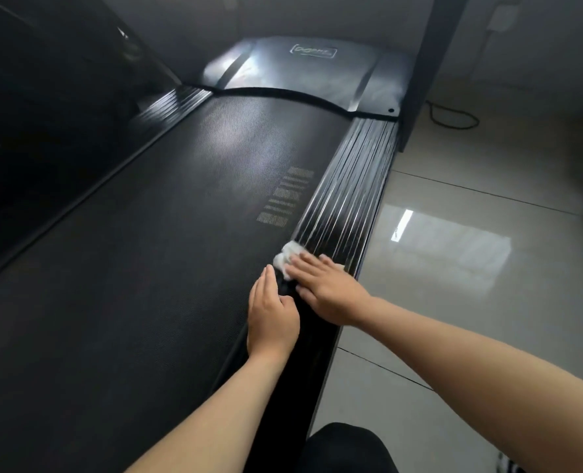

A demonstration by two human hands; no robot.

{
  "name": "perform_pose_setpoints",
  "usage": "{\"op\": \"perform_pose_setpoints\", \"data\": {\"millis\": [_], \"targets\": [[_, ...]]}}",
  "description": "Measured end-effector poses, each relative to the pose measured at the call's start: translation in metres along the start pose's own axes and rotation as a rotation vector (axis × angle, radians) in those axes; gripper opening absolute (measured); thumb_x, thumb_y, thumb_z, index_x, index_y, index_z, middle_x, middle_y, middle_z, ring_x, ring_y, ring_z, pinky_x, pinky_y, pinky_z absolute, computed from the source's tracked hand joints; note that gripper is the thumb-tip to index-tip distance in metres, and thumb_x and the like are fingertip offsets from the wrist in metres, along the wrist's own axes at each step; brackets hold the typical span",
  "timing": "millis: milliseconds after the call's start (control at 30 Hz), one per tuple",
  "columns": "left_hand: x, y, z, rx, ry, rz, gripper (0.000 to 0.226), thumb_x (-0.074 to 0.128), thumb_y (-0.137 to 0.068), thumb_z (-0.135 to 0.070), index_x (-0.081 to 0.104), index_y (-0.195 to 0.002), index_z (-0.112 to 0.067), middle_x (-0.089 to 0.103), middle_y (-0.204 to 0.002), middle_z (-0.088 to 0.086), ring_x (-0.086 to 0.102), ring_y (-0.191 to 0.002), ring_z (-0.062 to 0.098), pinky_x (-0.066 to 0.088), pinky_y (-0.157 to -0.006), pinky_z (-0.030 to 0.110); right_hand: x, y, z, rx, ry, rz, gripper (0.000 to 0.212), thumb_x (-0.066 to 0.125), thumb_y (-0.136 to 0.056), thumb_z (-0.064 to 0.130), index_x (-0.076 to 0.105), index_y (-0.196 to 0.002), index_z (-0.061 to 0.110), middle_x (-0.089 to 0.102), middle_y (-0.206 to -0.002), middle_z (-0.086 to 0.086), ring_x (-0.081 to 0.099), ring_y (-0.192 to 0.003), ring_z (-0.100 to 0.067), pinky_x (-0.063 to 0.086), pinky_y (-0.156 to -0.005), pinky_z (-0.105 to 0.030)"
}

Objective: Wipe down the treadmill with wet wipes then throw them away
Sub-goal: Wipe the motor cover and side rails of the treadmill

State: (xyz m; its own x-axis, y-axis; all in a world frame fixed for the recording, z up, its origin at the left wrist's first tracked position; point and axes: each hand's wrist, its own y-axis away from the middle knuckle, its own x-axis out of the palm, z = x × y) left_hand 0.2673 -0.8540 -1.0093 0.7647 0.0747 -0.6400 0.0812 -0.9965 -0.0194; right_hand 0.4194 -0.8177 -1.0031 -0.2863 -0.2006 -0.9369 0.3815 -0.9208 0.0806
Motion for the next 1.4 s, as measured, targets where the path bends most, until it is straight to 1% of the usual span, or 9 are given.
{"op": "perform_pose_setpoints", "data": {"millis": [167,367,467,633,767,900,1100,1267,1400], "targets": [[0.003,-0.004,0.003,-0.011,0.007,-0.036,0.058,0.041,-0.096,0.002,0.036,-0.154,-0.003,0.041,-0.158,0.010,0.030,-0.148,0.021,0.015,-0.118,0.021,-0.010,-0.006,-0.013,-0.157,0.058,0.104,0.053,0.035,-0.109,0.036,0.021,-0.160,0.030,0.009,-0.166,0.014,-0.003,-0.154,-0.005,-0.010,-0.120,-0.030],[0.002,-0.002,0.003,0.013,0.004,-0.015,0.061,0.036,-0.097,0.000,0.031,-0.157,-0.008,0.040,-0.158,0.005,0.022,-0.148,0.016,0.018,-0.118,0.022,-0.028,-0.076,-0.028,0.248,-0.008,0.109,0.058,0.023,-0.108,0.041,0.007,-0.162,0.027,-0.003,-0.169,0.005,-0.009,-0.155,-0.015,-0.007,-0.122,-0.044],[0.002,-0.002,0.003,0.022,0.024,-0.024,0.062,0.036,-0.096,0.003,0.031,-0.157,-0.008,0.038,-0.159,0.005,0.024,-0.149,0.017,0.017,-0.120,0.023,-0.025,-0.087,-0.027,0.342,-0.025,0.074,0.059,0.022,-0.107,0.040,0.008,-0.162,0.025,-0.003,-0.170,0.003,-0.011,-0.155,-0.018,-0.007,-0.123,-0.049],[0.002,-0.008,0.006,-0.004,0.169,-0.186,0.058,0.038,-0.087,0.006,0.049,-0.144,0.003,0.048,-0.150,0.019,0.043,-0.142,0.031,0.023,-0.118,0.023,-0.008,-0.050,0.001,0.062,0.114,0.071,0.053,0.033,-0.107,0.039,0.026,-0.158,0.028,0.012,-0.168,0.008,-0.001,-0.156,-0.017,-0.001,-0.123,-0.055],[-0.003,-0.006,0.002,-0.018,0.210,-0.175,0.053,0.041,-0.094,0.011,0.049,-0.146,-0.001,0.046,-0.152,0.015,0.041,-0.143,0.027,0.025,-0.119,0.025,0.008,-0.007,0.024,-0.164,0.071,0.105,0.053,0.029,-0.109,0.043,0.020,-0.160,0.032,0.014,-0.167,0.014,-0.001,-0.155,-0.009,-0.009,-0.122,-0.042],[-0.005,-0.003,0.006,0.031,0.188,-0.171,0.050,0.037,-0.097,0.002,0.050,-0.145,-0.002,0.047,-0.152,0.014,0.041,-0.144,0.027,0.029,-0.121,0.037,0.009,0.007,0.024,-0.185,0.072,0.119,0.055,0.031,-0.109,0.040,0.016,-0.161,0.032,0.010,-0.167,0.014,-0.002,-0.154,-0.006,-0.013,-0.121,-0.037],[-0.004,0.006,0.008,0.135,0.024,0.017,0.058,0.043,-0.094,0.003,0.043,-0.151,-0.008,0.040,-0.158,0.006,0.025,-0.151,0.020,0.013,-0.124,0.028,-0.004,0.003,0.014,0.276,-0.029,-0.004,0.055,0.022,-0.109,0.041,0.014,-0.161,0.028,0.005,-0.169,0.010,-0.007,-0.154,-0.008,-0.012,-0.122,-0.047],[-0.001,0.009,0.003,0.162,-0.136,0.014,0.051,0.051,-0.097,-0.010,0.048,-0.148,-0.013,0.045,-0.154,0.006,0.031,-0.145,0.025,0.021,-0.122,0.043,0.015,0.048,0.029,0.100,-0.046,-0.058,0.051,0.027,-0.110,0.036,0.023,-0.160,0.026,0.013,-0.168,0.008,-0.002,-0.155,-0.009,-0.013,-0.123,-0.041],[0.017,0.028,-0.021,0.176,-0.077,0.013,0.047,0.049,-0.094,-0.019,0.056,-0.140,-0.018,0.052,-0.148,-0.001,0.041,-0.137,0.024,0.028,-0.117,0.046,0.041,0.070,0.007,0.107,-0.343,-0.333,0.042,0.041,-0.107,0.029,0.051,-0.148,0.024,0.028,-0.164,0.006,0.005,-0.153,-0.007,-0.003,-0.124,-0.033]]}}
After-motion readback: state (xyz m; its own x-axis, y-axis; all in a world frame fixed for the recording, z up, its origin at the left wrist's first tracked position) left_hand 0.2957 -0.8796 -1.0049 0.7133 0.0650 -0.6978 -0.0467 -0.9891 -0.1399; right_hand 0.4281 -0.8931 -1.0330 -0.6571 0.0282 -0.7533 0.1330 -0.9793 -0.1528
